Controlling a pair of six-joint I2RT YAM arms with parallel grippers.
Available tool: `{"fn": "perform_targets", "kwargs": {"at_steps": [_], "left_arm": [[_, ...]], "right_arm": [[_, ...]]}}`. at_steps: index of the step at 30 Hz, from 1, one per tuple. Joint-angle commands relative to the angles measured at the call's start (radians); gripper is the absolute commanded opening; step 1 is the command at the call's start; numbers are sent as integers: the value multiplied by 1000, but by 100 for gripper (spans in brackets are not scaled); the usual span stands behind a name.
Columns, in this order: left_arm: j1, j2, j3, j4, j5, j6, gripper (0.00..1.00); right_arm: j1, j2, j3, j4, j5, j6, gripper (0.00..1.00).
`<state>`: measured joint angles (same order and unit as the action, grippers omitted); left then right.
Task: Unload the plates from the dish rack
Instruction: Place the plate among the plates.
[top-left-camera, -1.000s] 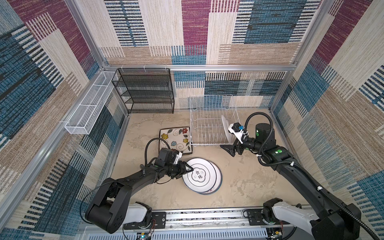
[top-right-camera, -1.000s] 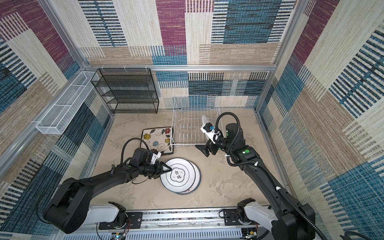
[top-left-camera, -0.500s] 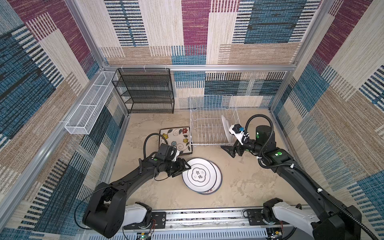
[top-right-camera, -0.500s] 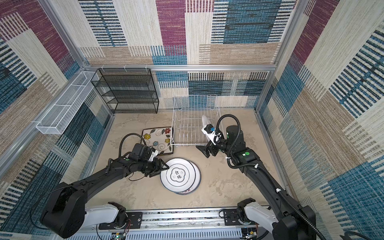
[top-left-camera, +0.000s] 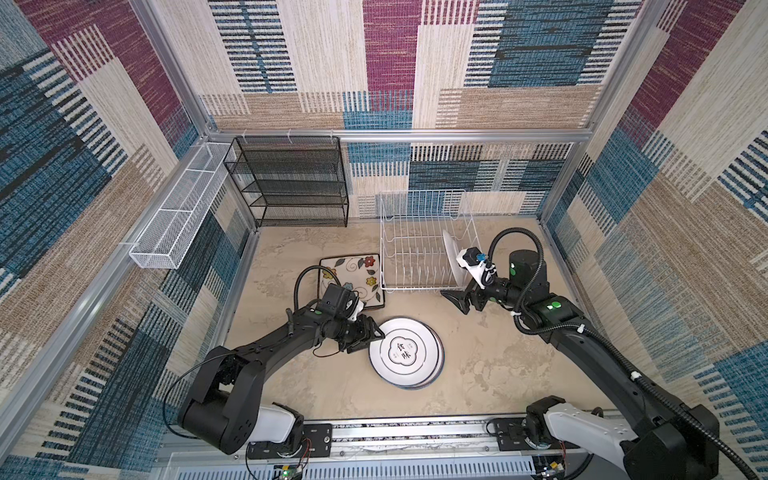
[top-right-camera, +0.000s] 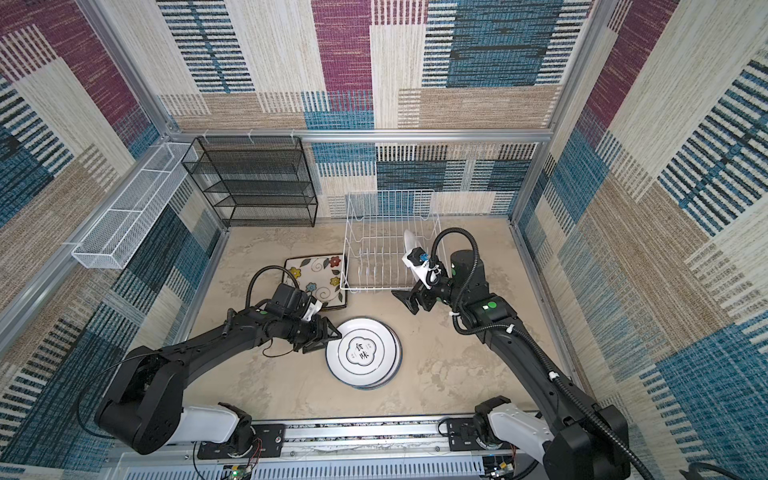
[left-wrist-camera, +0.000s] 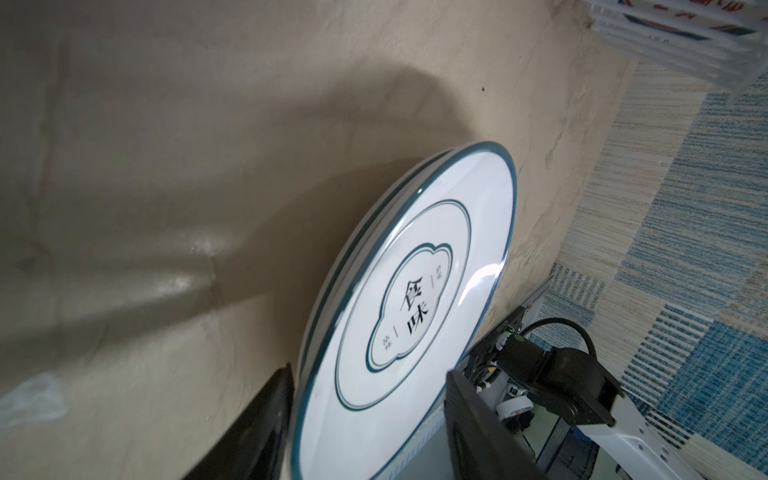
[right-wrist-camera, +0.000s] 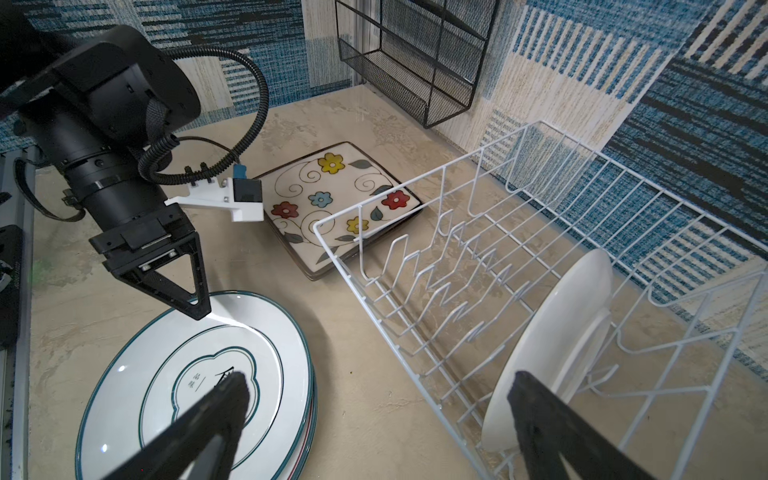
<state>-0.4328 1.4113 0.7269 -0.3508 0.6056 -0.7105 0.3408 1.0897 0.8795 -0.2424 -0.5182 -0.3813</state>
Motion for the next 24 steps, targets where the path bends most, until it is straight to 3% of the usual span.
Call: {"fn": "perform_targets", "kwargs": {"at_steps": [1, 9, 13, 24], "left_arm": [[-7, 18, 22, -15, 20, 29, 60], [-11, 5, 68, -95, -18, 59, 60], [-11, -26, 122, -204, -99, 105, 61], [-11, -25, 504, -383, -184, 238, 63]], "right_arm": [[2, 0, -2, 45, 15, 12, 100], [1, -28, -21, 46, 57, 19, 100], [1, -57, -35, 54, 113, 22, 100], [0, -119, -33, -33, 294, -46, 100]]}}
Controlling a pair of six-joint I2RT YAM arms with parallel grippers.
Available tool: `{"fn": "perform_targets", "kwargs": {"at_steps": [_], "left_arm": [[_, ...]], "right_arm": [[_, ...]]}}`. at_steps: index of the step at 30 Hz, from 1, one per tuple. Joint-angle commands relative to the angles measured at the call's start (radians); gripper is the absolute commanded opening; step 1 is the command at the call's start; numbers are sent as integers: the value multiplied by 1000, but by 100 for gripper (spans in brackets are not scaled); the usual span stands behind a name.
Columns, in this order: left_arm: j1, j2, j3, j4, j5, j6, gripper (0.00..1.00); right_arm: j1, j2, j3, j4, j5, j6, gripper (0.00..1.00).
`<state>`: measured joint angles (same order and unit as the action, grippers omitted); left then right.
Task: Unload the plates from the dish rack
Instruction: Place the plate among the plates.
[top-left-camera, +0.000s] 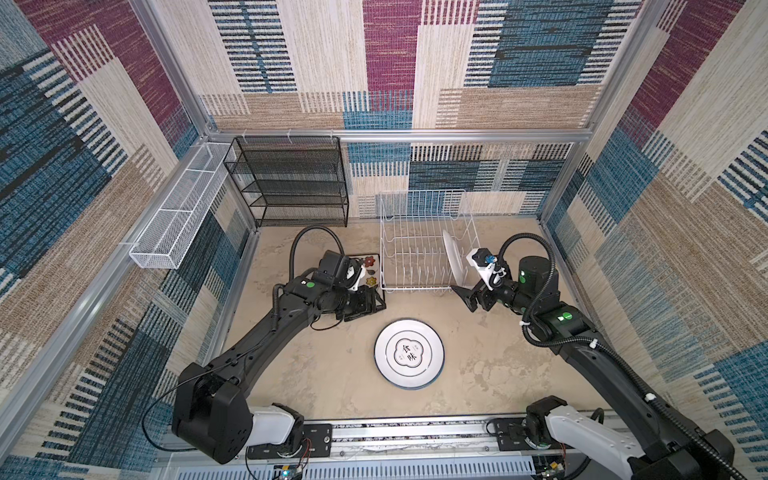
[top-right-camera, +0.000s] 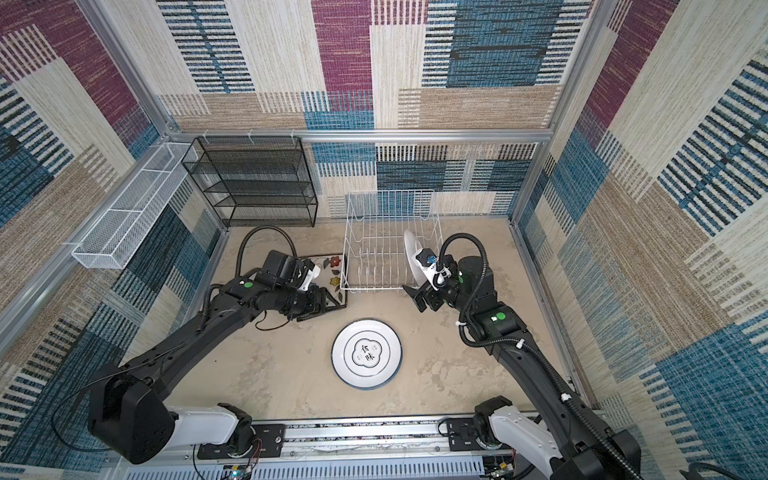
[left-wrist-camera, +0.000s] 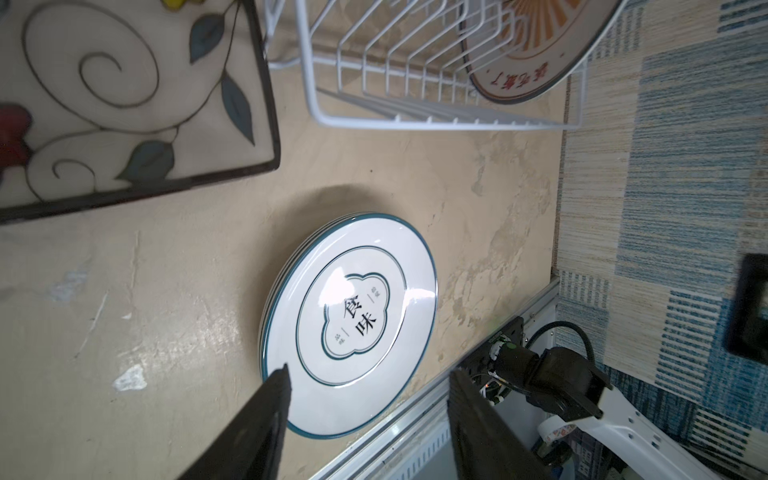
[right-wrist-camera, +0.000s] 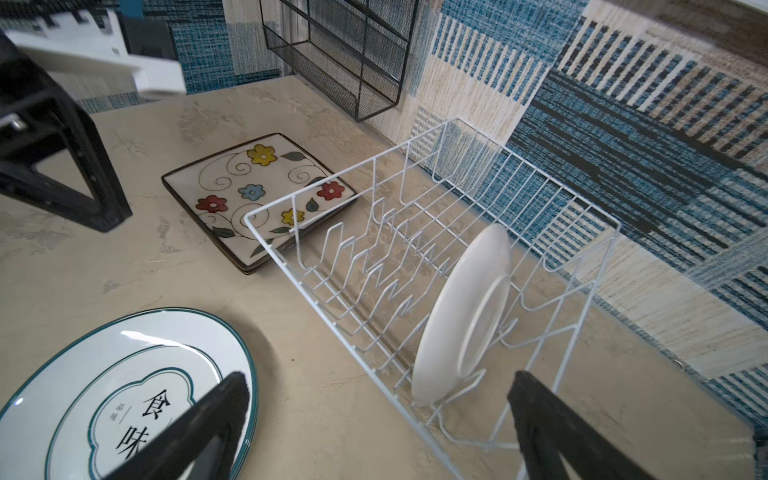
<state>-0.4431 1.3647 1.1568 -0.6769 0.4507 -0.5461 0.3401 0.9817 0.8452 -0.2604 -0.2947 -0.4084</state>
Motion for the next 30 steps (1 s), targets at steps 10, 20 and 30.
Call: {"fn": "perform_targets", "kwargs": {"at_steps": [10, 20, 30], "left_arm": [[-22, 287, 459, -54, 10, 132, 63], [-104, 582, 776, -46, 71, 134, 63], [-171, 852, 1076, -47, 115, 117, 64]], "right_arm": [[-35, -15, -13, -96, 110, 35, 100], [-111, -48, -93, -66, -11, 85, 100], [-176, -5, -85, -20, -72, 100, 100]]}}
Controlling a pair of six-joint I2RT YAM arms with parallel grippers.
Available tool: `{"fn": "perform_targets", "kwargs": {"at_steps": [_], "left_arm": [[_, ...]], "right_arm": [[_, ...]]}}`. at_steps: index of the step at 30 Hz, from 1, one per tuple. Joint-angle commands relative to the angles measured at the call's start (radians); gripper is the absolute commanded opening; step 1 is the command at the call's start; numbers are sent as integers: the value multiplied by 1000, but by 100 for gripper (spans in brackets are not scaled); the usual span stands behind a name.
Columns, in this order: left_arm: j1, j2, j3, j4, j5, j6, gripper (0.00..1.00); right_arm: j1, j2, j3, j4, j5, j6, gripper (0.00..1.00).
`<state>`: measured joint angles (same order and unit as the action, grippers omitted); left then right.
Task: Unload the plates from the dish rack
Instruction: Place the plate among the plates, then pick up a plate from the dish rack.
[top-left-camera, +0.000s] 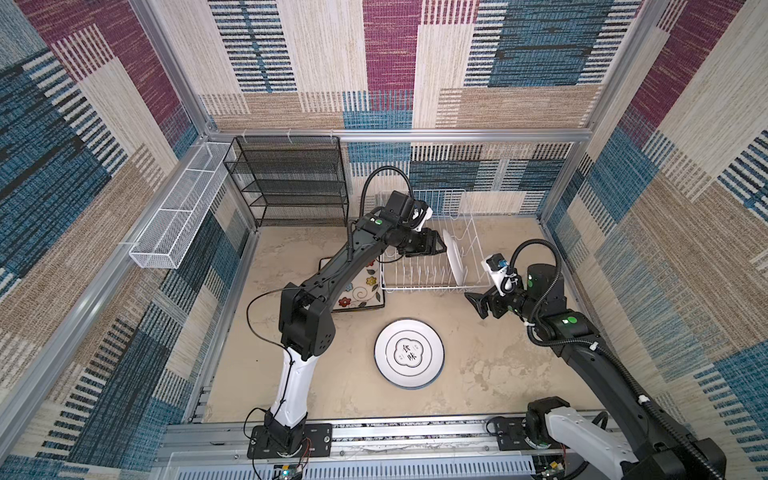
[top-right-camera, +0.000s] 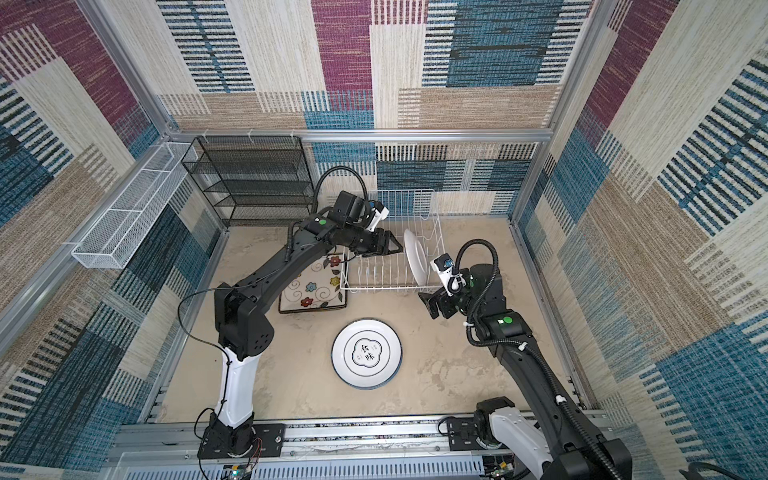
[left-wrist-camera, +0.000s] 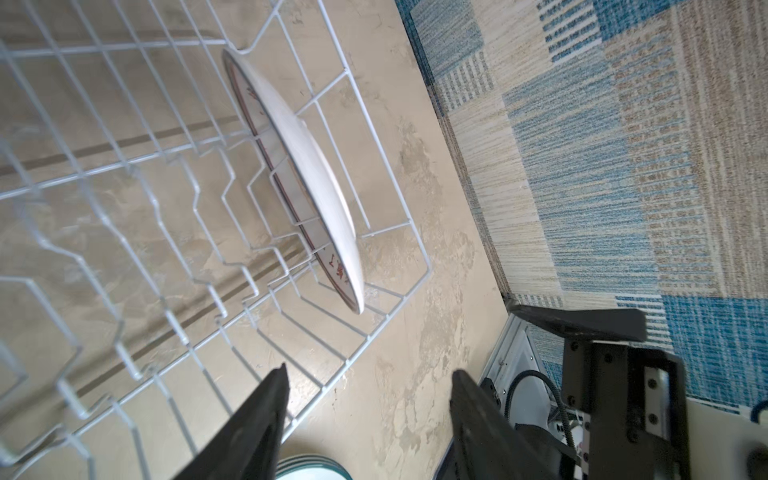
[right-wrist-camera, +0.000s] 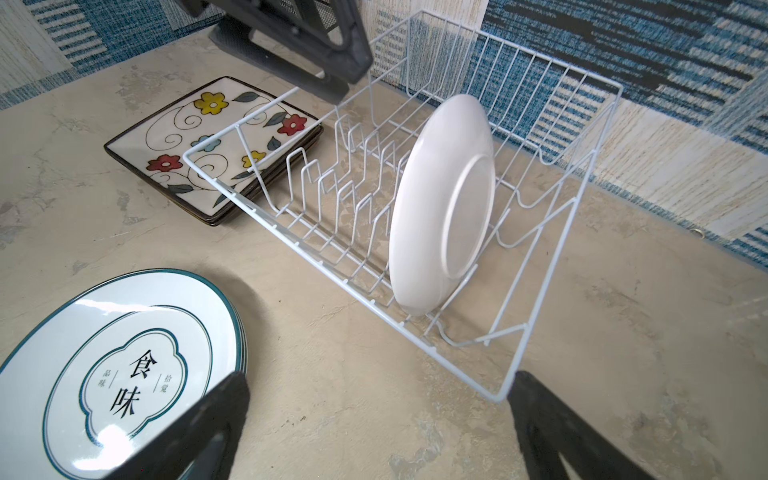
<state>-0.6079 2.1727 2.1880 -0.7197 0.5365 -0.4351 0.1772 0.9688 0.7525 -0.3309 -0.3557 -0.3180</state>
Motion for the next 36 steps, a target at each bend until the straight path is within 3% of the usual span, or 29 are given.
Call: {"fn": "perform_targets", "kwargs": {"at_steps": [1, 8, 14, 28, 36], "left_arm": [[-11, 67, 68, -4, 32, -1, 64], [-24, 191, 168, -4, 30, -52, 59], [-24, 229, 170, 88, 23, -119, 52], [-36, 281, 173, 200, 15, -215, 21], [-39, 304, 171, 262, 66, -272, 11]], "right_arm": [[-21, 9, 8, 62, 8, 14, 100], [-62, -3, 16, 105, 54, 23, 100], [-65, -9, 21, 117, 68, 29, 100], [-67, -2, 23, 141, 69, 39, 100], [-67, 5, 25, 147, 71, 37, 100]]}}
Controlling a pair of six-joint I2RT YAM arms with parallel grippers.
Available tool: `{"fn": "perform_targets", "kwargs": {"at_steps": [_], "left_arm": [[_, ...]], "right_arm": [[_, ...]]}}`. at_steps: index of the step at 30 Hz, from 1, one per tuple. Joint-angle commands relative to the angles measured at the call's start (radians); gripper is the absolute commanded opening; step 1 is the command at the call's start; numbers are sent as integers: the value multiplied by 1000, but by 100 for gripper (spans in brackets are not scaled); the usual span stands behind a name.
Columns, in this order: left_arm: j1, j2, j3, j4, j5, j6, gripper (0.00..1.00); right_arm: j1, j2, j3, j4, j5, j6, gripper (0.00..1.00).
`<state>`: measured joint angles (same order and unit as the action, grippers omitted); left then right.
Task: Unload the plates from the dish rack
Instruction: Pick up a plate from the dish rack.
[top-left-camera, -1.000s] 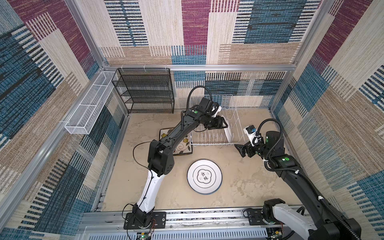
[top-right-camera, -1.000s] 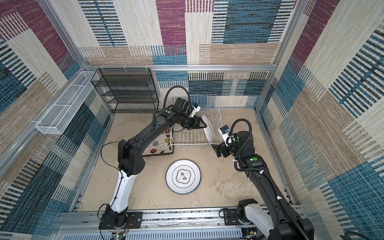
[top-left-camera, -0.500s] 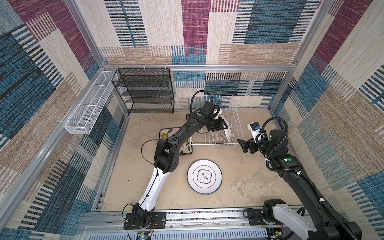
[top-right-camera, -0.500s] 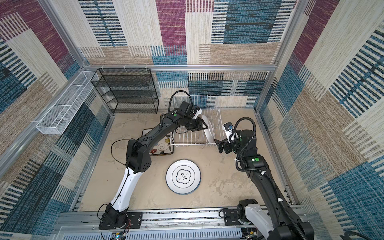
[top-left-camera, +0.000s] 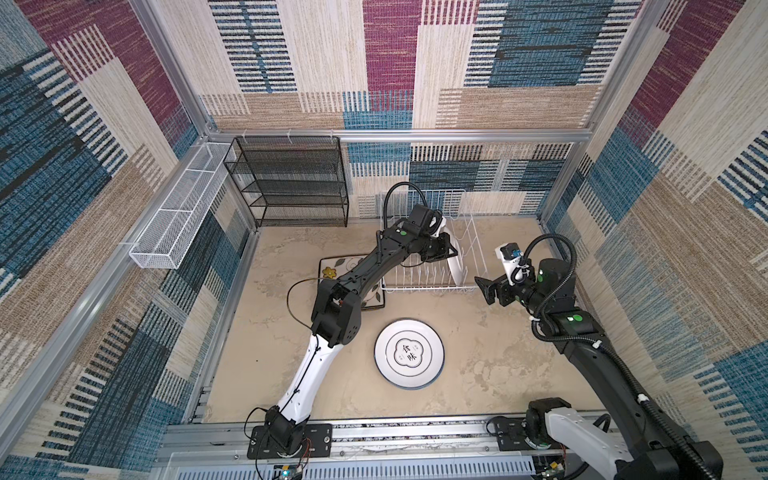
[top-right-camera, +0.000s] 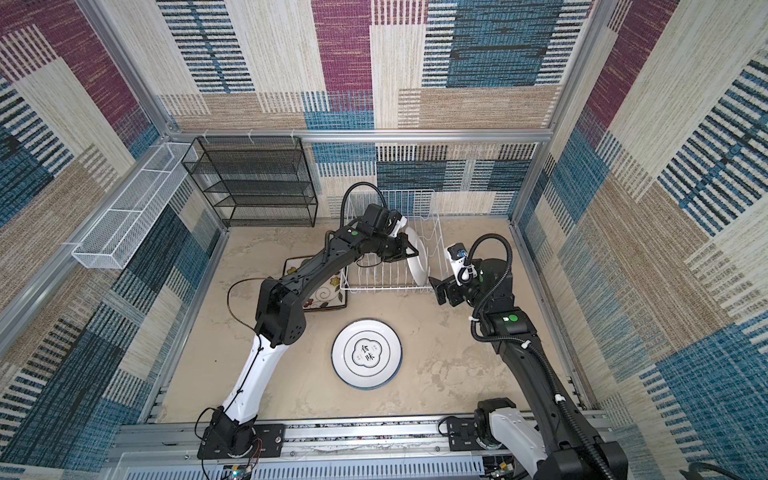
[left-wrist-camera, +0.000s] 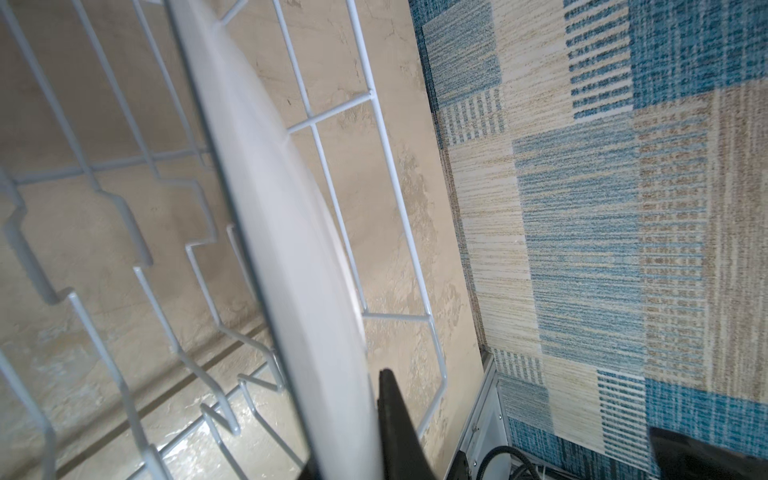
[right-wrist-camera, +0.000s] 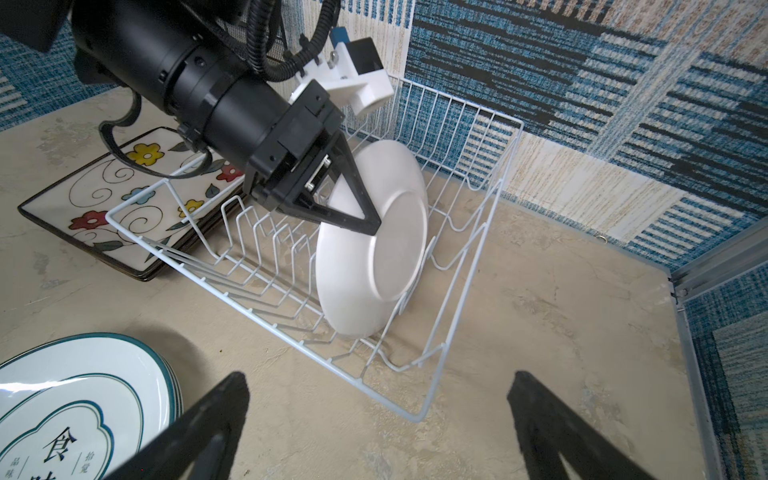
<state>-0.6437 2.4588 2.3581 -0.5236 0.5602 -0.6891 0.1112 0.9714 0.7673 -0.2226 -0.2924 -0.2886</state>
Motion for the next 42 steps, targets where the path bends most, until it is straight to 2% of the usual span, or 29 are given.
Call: {"fn": "perform_targets", "kwargs": {"at_steps": [1, 13, 22, 42], "left_arm": [[-4, 21, 1, 72, 54, -25, 11], [-13, 22, -30, 156, 66, -105, 0], [-13, -43, -99, 215, 87, -145, 0], [-1, -179, -152, 185, 90, -110, 0]], "right_arm": [[0, 5, 9, 40, 7, 8, 100], [-1, 1, 4, 48, 21, 2, 100], [-2, -8, -2, 63, 44, 8, 100], [-2, -21, 25, 114, 96, 45, 100]]}}
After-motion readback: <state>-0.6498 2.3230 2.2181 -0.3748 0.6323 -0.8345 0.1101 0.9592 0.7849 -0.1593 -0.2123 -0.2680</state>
